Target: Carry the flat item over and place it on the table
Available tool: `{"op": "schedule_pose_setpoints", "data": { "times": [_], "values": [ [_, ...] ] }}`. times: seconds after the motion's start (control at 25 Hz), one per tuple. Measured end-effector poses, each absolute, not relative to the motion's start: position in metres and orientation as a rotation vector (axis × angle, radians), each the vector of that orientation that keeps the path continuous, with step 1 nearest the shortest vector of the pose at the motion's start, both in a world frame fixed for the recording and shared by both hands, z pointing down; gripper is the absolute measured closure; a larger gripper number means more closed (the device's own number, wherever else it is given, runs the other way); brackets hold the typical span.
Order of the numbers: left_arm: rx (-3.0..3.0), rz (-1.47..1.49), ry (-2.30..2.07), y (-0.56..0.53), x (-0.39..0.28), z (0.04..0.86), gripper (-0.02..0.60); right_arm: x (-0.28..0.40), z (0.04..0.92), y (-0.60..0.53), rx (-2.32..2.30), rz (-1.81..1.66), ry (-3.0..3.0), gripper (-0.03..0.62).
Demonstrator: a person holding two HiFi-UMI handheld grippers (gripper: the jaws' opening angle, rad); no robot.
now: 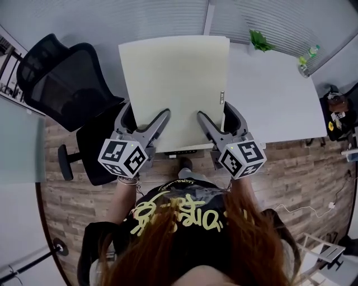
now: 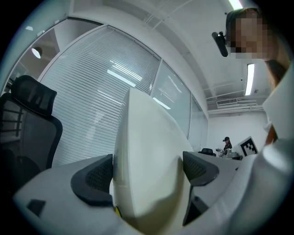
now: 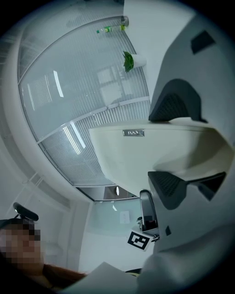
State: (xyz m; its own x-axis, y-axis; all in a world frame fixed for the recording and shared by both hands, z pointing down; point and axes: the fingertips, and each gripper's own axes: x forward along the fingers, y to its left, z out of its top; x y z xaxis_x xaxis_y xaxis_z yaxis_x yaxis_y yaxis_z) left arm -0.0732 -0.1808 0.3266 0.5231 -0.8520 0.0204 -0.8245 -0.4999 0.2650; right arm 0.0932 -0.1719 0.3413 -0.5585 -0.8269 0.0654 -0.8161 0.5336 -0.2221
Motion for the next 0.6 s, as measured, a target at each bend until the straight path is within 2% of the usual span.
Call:
{"op": "schedule_pose_setpoints", "data": {
  "times": [0.6],
  "values": [
    [2.484, -0.169, -1.483, -0.257, -0.063, 0.331, 0.114, 0.103, 0.345, -0.256, -1.376, -0.369, 2.755, 0.258]
  ]
}}
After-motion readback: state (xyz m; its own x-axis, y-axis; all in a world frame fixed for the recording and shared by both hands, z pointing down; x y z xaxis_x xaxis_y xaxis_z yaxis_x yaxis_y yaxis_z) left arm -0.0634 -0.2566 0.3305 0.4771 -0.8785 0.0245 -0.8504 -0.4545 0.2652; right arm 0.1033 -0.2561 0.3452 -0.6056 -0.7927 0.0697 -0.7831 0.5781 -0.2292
